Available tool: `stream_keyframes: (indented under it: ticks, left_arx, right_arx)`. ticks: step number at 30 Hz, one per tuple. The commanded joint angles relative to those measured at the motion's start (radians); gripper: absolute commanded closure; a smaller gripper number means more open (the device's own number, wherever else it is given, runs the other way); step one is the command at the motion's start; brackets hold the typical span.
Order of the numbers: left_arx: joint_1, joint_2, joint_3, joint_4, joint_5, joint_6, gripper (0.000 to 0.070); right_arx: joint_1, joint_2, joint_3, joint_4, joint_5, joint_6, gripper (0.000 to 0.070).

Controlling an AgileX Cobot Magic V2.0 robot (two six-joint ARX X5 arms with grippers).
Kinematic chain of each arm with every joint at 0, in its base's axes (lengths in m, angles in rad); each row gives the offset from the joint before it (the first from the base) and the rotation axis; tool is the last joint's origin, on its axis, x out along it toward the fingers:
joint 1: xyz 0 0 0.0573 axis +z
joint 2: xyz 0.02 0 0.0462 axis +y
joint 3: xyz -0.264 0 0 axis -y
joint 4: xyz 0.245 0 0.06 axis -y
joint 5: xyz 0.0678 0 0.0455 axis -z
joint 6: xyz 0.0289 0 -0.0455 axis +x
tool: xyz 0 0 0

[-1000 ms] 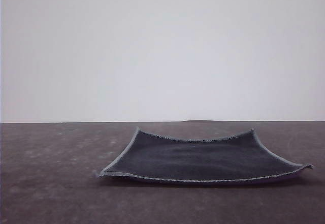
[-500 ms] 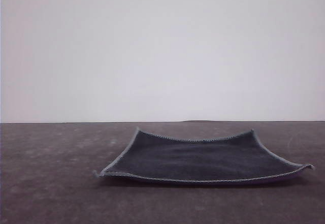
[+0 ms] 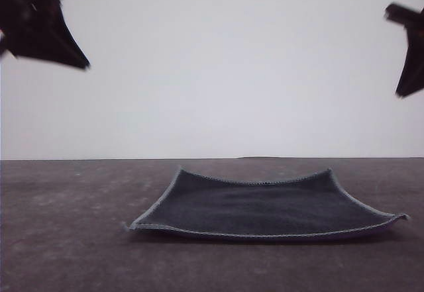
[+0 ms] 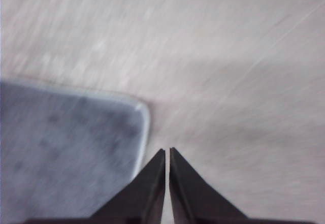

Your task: Fold clothes

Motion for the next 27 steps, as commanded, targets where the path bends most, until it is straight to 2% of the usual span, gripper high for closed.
stream_keyframes:
  ticks: [1, 10, 12, 14, 16, 18, 27]
  left_arx:
    - [-0.012, 0.037, 0.025, 0.003, 0.019, 0.026, 0.0700]
    - [-0.053, 0.113, 0.025, -0.018, 0.028, 0.037, 0.0700]
    - [-0.054, 0.113, 0.025, -0.018, 0.028, 0.040, 0.0687]
    - [-0.054, 0.113, 0.025, -0.019, 0.029, 0.040, 0.0557]
    - [-0.055, 0.113, 0.025, -0.021, 0.029, 0.040, 0.0392]
    - [-0.058, 0.113, 0.025, -0.021, 0.029, 0.040, 0.0313]
    - [-0.106, 0.159, 0.025, 0.039, 0.035, 0.025, 0.0311]
  right_arx:
    - [0.002, 0.028, 0.013, 0.006, -0.019, -0.009, 0.0690]
    - [0.002, 0.057, 0.013, 0.007, -0.033, -0.012, 0.0689]
    - [0.002, 0.057, 0.013, 0.007, -0.033, -0.012, 0.0667]
    - [0.002, 0.057, 0.013, 0.006, -0.034, -0.012, 0.0542]
    - [0.002, 0.057, 0.013, 0.005, -0.034, -0.012, 0.0400]
    - [0.003, 0.057, 0.013, 0.005, -0.034, -0.013, 0.0326]
    - [0.009, 0.082, 0.013, 0.064, -0.038, 0.003, 0.0315]
